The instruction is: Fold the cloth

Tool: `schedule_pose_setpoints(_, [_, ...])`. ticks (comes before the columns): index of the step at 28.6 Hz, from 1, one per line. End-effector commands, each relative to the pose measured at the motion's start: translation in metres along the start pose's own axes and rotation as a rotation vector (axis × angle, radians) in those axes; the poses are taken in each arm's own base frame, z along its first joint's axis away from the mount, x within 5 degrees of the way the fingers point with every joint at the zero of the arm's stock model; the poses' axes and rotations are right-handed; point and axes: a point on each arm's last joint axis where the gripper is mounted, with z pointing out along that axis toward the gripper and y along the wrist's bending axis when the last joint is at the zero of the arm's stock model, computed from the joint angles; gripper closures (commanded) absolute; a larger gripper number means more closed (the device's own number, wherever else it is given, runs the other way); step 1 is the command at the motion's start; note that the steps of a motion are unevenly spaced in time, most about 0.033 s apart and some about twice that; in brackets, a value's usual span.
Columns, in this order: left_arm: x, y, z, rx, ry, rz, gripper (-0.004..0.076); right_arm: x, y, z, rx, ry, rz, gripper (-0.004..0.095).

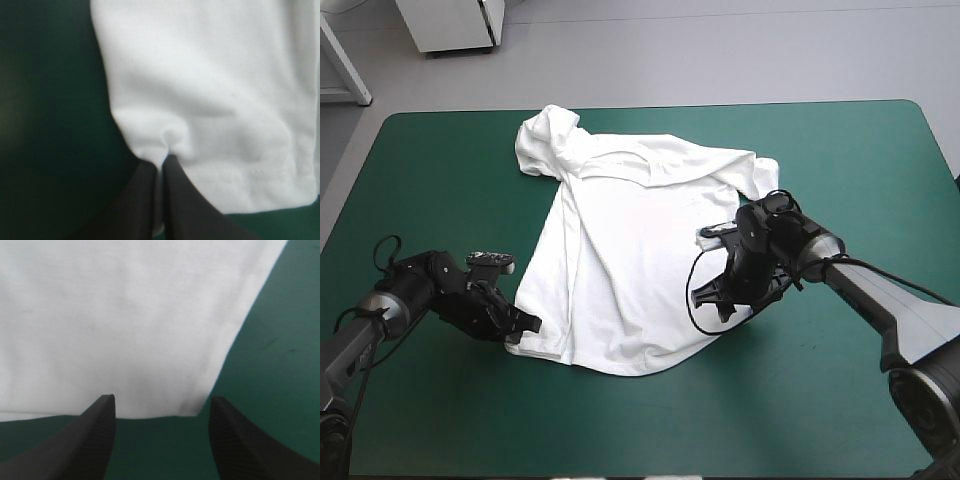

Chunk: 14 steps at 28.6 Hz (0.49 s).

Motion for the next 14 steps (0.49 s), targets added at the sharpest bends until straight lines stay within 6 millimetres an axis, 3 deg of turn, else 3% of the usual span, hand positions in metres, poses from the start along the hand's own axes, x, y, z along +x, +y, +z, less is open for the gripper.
schedule_pose_setpoints(1, [0.000,-0.006,0.004,0.030,0.002,-0.009,0.0733,-0.006,0.003,-0.008,-0.029,-0.072,-0.004,0.0373])
schedule_pose_setpoints(5, [-0.001,-0.006,0.003,0.030,-0.002,-0.006,0.0733,-0.007,0.002,0.003,-0.018,-0.045,0.003,0.0373])
schedule_pose_setpoints(11, [-0.006,-0.006,-0.001,0.029,-0.020,0.003,0.0733,0.000,0.002,0.038,-0.042,0.034,0.049,0.0385])
schedule_pose_setpoints(14, [-0.010,-0.007,-0.005,0.030,-0.041,0.005,0.0733,0.011,0.004,0.055,-0.065,0.052,0.088,0.0485])
